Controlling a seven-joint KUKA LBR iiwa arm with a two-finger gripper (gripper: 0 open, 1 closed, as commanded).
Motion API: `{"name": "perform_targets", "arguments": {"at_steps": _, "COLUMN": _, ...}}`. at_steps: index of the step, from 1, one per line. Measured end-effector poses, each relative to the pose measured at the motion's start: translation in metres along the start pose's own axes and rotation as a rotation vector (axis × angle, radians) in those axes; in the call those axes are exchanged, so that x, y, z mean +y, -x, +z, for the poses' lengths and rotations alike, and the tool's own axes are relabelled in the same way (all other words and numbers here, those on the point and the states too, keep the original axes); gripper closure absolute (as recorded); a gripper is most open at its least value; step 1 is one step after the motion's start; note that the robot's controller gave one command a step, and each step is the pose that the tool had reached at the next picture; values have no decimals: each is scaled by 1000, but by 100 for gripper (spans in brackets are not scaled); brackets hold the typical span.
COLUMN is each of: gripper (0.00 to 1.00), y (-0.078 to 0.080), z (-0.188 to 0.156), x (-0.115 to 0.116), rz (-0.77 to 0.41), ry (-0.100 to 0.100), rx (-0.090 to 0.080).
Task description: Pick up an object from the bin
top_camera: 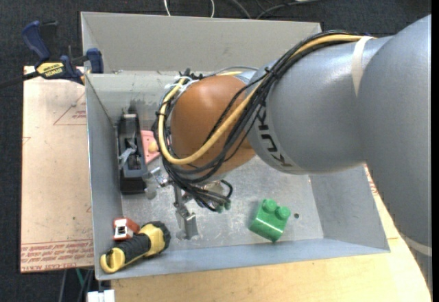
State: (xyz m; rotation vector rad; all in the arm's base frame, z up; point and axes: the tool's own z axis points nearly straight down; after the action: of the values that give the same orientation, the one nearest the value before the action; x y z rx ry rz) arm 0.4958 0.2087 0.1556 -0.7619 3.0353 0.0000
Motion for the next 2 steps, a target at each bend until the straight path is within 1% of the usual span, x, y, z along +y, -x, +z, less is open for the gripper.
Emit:
{"name": "perform_targets", "arguments": {"at_steps": 1, "gripper": 0, "y": 3, "z": 33, "x": 41, "rz": 69, "ry": 7, "rx": 16}}
{"name": "perform_targets", "arguments": {"at_steps": 2, "gripper": 0, "y": 8, "z": 82, "x": 43, "rz": -307, "ry": -6, "rx": -13}}
